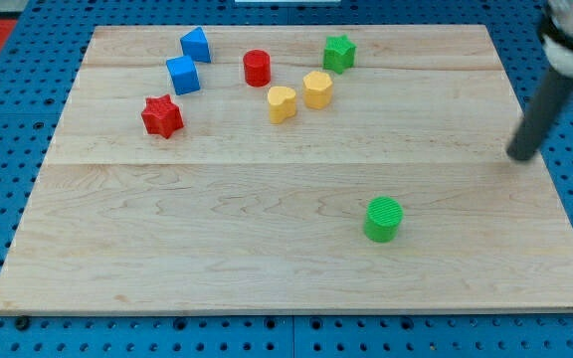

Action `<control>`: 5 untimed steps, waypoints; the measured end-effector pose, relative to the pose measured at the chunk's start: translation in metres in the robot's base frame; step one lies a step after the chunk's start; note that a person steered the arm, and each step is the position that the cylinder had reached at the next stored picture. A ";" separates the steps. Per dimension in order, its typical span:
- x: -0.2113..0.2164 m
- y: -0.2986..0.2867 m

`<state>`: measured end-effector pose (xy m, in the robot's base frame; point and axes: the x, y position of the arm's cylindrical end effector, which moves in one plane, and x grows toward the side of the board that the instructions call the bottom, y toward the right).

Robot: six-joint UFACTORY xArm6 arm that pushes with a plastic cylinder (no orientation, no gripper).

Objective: Form a triangle with yellow blocks and green circle

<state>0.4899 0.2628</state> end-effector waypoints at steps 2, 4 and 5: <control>0.060 -0.122; 0.073 -0.130; 0.054 -0.174</control>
<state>0.5442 0.0893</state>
